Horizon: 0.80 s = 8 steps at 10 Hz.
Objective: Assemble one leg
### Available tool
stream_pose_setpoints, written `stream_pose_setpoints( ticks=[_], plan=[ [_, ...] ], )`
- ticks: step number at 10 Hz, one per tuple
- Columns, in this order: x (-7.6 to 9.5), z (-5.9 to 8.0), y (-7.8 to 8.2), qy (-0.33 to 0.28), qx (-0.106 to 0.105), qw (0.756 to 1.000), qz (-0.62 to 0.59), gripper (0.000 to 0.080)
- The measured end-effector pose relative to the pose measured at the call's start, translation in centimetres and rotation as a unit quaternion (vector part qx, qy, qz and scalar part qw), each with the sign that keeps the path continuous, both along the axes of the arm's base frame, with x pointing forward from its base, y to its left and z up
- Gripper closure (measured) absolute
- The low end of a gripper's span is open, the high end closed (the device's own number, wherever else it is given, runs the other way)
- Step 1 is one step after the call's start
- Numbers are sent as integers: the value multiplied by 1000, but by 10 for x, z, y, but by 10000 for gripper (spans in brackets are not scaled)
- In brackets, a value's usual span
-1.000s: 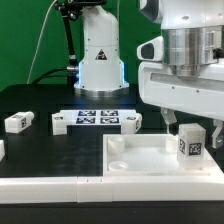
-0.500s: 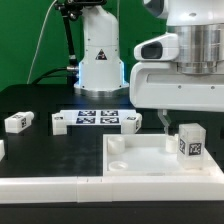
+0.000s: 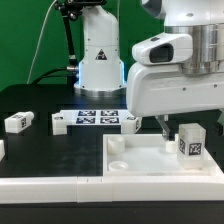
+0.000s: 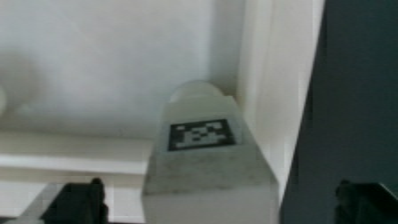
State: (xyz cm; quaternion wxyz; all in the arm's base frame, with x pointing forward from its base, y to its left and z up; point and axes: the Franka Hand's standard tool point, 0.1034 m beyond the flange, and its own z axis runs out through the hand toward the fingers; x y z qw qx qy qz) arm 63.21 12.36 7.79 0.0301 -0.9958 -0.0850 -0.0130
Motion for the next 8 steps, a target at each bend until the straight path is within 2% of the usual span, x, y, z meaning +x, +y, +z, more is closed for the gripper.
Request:
stream_pose_setpoints(
  ticks=[3, 4, 5, 6, 8],
  plan=[
    [0, 0, 0, -2, 0, 1000, 16, 197],
    [0, 0, 0, -2, 0, 1000, 16, 373],
    [0, 0, 0, -2, 0, 1000, 16, 373],
    [1, 0, -2, -2, -1, 1000, 14, 507],
    [1, 0, -3, 0, 0, 1000, -8, 507]
  ],
)
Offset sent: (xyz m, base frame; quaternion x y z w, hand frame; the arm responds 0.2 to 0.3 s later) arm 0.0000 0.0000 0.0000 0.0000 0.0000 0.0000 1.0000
